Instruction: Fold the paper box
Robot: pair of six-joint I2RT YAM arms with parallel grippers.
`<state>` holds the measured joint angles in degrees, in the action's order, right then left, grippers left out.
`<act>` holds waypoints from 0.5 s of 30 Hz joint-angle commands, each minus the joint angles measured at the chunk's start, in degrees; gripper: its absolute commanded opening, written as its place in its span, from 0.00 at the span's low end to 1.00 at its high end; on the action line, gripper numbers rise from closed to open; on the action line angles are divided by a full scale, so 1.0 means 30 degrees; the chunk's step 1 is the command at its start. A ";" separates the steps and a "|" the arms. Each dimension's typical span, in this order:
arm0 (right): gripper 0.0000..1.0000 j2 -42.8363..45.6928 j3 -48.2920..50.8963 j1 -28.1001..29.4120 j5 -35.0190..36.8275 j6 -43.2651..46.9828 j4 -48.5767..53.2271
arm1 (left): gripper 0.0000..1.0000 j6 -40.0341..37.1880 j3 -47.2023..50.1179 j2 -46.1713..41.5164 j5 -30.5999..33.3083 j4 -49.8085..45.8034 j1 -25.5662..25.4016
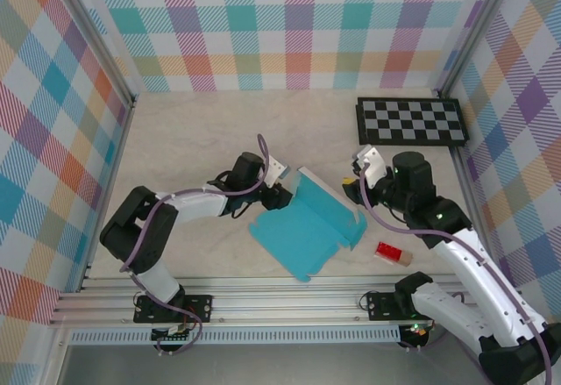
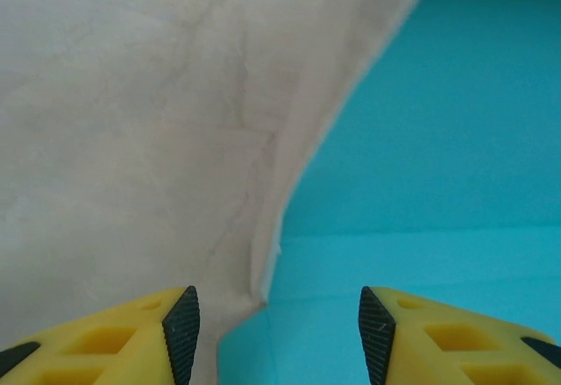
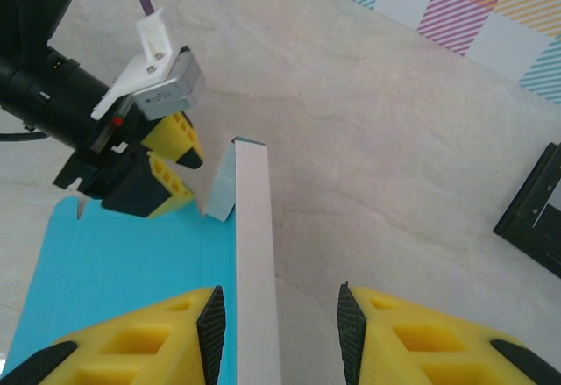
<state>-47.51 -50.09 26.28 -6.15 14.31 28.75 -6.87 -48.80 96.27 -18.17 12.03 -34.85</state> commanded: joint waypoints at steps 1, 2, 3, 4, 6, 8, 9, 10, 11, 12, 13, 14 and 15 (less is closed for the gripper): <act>0.41 0.0276 0.0513 -0.0054 -0.0553 -0.0664 -0.0395 | 0.53 0.0600 -0.0090 0.0353 0.0804 0.3345 -0.0189; 0.41 0.0365 0.0605 -0.0047 -0.0600 -0.0745 -0.0495 | 0.52 0.0621 -0.0018 0.0494 0.0814 0.3610 -0.0211; 0.41 0.0418 0.0695 -0.0037 -0.0637 -0.0798 -0.0588 | 0.52 0.0620 0.0038 0.0654 0.0764 0.3996 -0.0245; 0.41 0.0426 0.0742 -0.0055 -0.0665 -0.0841 -0.0607 | 0.51 0.0606 0.0004 0.0875 0.0610 0.4171 -0.0248; 0.41 0.0421 0.0758 -0.0030 -0.0696 -0.0799 -0.0564 | 0.50 0.0607 -0.0167 0.1254 0.0301 0.4342 -0.0303; 0.41 0.0346 0.0725 -0.0058 -0.0705 -0.0704 -0.0442 | 0.48 0.0590 -0.0285 0.1582 0.0011 0.4609 -0.0398; 0.41 0.0325 0.0728 -0.0034 -0.0703 -0.0669 -0.0392 | 0.47 0.0588 -0.0382 0.1749 0.0055 0.4711 -0.0493; 0.41 0.0312 0.0728 -0.0042 -0.0714 -0.0641 -0.0412 | 0.46 0.0568 -0.0405 0.1889 0.0054 0.4817 -0.0563; 0.41 0.0313 0.0719 -0.0053 -0.0729 -0.0630 -0.0398 | 0.44 0.0534 -0.0448 0.2053 0.0116 0.4949 -0.0611; 0.41 0.0299 0.0699 -0.0037 -0.0732 -0.0637 -0.0438 | 0.41 0.0562 -0.0463 0.2208 0.0317 0.5082 -0.0656; 0.41 0.0263 0.0661 -0.0053 -0.0787 -0.0638 -0.0433 | 0.39 0.0563 -0.0516 0.2367 0.0471 0.5265 -0.0686; 0.41 0.0230 0.0647 -0.0051 -0.0816 -0.0609 -0.0443 | 0.36 0.0585 -0.0503 0.2463 0.0584 0.5412 -0.0713; 0.41 0.0184 0.0618 -0.0056 -0.0846 -0.0583 -0.0399 | 0.34 0.0564 -0.0524 0.2562 0.0767 0.5575 -0.0752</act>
<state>-47.13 -48.10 26.28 -7.14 12.86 28.38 -5.21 -48.90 103.20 -16.78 24.99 -36.49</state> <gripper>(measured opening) 0.410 0.346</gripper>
